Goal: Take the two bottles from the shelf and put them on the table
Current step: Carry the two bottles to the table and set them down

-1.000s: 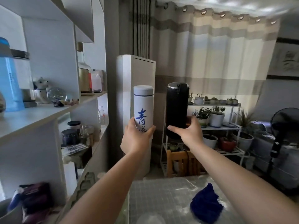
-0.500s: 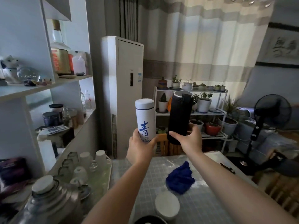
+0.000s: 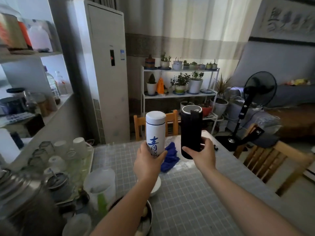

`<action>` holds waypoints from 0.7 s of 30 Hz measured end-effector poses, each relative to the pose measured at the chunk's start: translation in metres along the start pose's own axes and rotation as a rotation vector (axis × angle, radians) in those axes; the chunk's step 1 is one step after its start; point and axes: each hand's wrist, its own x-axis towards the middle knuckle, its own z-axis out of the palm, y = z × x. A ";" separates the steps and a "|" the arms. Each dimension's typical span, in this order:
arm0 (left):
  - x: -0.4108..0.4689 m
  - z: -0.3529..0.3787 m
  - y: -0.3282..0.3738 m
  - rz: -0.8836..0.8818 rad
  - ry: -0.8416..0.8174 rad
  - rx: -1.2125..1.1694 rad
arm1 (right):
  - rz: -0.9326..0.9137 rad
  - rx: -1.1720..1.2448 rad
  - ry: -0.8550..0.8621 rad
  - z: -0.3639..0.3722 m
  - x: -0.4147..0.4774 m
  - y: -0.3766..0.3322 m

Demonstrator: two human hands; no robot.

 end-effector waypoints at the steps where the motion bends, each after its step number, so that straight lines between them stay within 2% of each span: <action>1: -0.006 0.011 -0.001 0.003 -0.029 0.012 | 0.013 0.002 -0.002 -0.007 -0.001 0.011; 9: -0.051 0.061 -0.021 -0.007 -0.096 0.068 | 0.129 0.028 0.027 -0.036 -0.020 0.074; 21: -0.071 0.108 -0.058 -0.022 -0.168 0.099 | 0.190 -0.013 0.013 -0.050 -0.042 0.150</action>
